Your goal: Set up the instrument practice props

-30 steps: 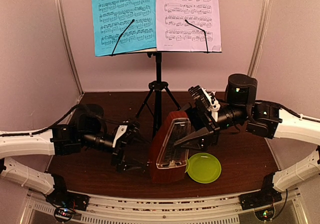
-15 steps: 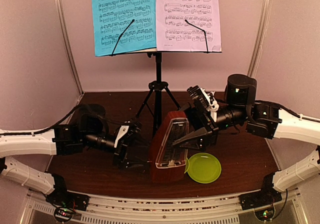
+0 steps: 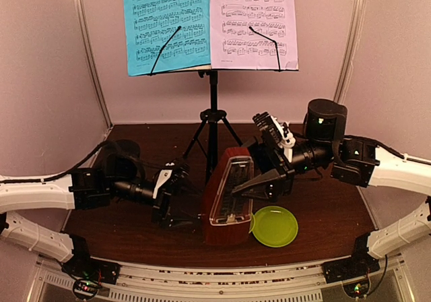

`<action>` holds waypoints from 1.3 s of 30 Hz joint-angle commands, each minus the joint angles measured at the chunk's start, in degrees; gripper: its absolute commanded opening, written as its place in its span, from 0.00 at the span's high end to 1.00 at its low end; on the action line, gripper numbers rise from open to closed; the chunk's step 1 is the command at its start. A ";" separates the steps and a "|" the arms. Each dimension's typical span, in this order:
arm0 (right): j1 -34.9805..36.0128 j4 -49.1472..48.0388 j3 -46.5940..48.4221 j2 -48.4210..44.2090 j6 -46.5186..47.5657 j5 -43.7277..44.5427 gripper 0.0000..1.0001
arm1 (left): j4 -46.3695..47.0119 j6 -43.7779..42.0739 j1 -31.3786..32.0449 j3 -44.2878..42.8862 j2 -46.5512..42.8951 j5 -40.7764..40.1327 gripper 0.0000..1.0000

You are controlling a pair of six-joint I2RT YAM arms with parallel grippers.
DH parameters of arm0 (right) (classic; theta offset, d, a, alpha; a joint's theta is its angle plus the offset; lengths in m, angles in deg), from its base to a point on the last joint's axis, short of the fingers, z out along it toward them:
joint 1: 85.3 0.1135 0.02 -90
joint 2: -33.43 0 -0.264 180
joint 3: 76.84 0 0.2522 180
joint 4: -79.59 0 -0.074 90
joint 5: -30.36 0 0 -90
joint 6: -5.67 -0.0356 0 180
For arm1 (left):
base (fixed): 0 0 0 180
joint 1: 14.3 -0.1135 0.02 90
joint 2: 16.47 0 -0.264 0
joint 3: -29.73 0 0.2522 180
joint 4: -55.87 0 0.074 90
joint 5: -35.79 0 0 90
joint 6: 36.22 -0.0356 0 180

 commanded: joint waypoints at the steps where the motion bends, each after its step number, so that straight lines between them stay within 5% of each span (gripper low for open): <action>1: 0.40 -7.69 2.49 -0.55 -1.05 0.53 1.00 | 3.03 0.85 -0.10 1.56 -4.32 -4.91 0.19; 12: 4.81 -9.19 8.48 12.18 -4.76 18.31 1.00 | -3.11 16.36 -11.71 7.80 -24.77 -30.60 0.03; 19: 8.32 -11.97 15.78 23.91 -6.54 28.81 1.00 | -12.86 22.27 -15.09 7.07 -30.52 -45.08 0.02; 28: 10.36 -10.66 25.16 38.48 -6.08 46.22 1.00 | -18.67 26.13 -17.37 4.38 -26.65 -50.00 0.02; 39: 10.30 -15.76 30.66 49.82 -5.20 54.02 1.00 | -17.91 28.80 -22.95 6.42 -24.86 -45.97 0.02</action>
